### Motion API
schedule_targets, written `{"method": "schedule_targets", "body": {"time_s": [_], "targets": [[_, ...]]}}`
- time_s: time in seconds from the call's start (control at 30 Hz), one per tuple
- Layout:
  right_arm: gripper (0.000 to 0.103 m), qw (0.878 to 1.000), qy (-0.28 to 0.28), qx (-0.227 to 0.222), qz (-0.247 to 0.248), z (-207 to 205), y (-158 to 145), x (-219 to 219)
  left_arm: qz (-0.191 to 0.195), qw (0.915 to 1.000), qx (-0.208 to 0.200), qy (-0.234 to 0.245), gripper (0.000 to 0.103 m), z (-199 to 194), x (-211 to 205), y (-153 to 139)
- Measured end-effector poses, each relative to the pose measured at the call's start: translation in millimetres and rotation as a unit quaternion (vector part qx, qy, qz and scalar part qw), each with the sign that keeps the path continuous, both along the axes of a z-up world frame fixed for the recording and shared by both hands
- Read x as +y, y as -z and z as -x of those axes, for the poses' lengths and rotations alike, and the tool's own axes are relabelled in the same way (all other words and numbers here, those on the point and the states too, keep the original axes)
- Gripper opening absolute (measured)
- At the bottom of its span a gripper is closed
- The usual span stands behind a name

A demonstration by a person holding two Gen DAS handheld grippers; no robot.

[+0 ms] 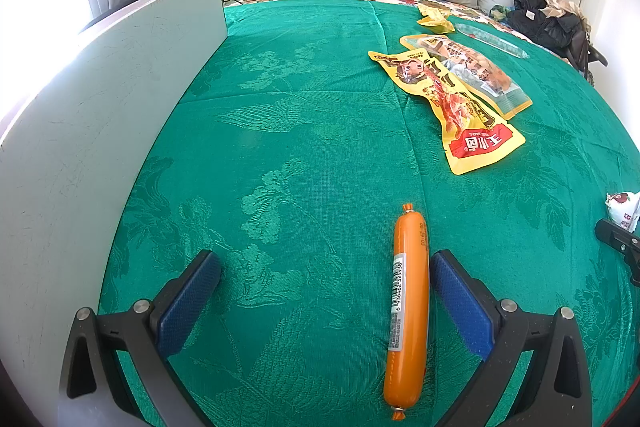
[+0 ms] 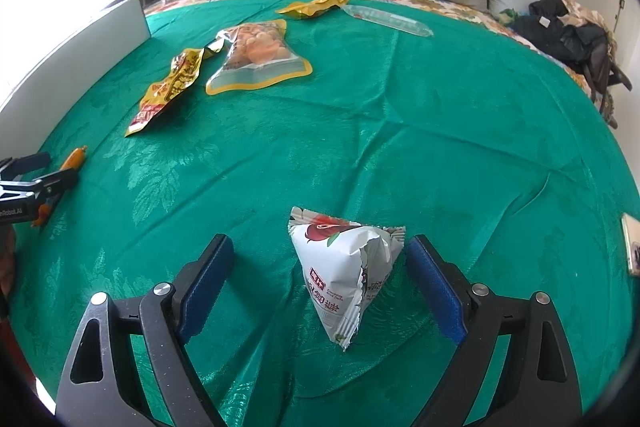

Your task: Organize snacks

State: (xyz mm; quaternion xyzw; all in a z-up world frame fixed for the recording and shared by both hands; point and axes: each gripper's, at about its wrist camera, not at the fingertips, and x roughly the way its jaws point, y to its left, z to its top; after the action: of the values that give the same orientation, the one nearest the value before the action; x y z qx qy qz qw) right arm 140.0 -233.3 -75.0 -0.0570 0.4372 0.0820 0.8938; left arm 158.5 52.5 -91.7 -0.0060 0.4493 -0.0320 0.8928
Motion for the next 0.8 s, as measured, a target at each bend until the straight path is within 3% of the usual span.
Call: {"method": "schedule_targets", "body": {"time_s": [0.4,0.43,0.5,0.6,0.67,0.7,0.77,0.8], "targets": [[0.092,1.000,-0.001,-0.001,-0.004,1,-1,-1,-0.001,1.0000,0.000,-0.002,0.103,-1,-1,0],[0.091,1.000,-0.001,-0.004,-0.016,2,-3,-3,-0.001,1.0000,0.002,-0.004,0.103,-1,-1,0],[0.091,0.996,-0.003,-0.014,-0.086,6,-15,-17,0.003,0.9997,0.025,0.003,0.103,-2,-3,-2],[0.091,0.985,0.014,-0.030,-0.167,11,-33,-41,-0.002,0.9963,0.058,0.064,0.101,-2,-16,-4],[0.091,0.981,0.024,-0.028,-0.192,12,-36,-52,-0.014,0.9944,0.058,0.088,0.092,4,-26,-8],[0.091,0.979,0.031,-0.027,-0.201,13,-36,-57,-0.016,0.9938,0.057,0.094,0.082,5,-30,-10],[0.091,0.974,0.047,-0.029,-0.217,12,-36,-66,-0.013,0.9932,0.054,0.102,0.054,7,-38,-15],[0.091,0.972,0.057,-0.031,-0.226,11,-36,-71,-0.017,0.9933,0.051,0.102,0.022,9,-42,-18]]}}
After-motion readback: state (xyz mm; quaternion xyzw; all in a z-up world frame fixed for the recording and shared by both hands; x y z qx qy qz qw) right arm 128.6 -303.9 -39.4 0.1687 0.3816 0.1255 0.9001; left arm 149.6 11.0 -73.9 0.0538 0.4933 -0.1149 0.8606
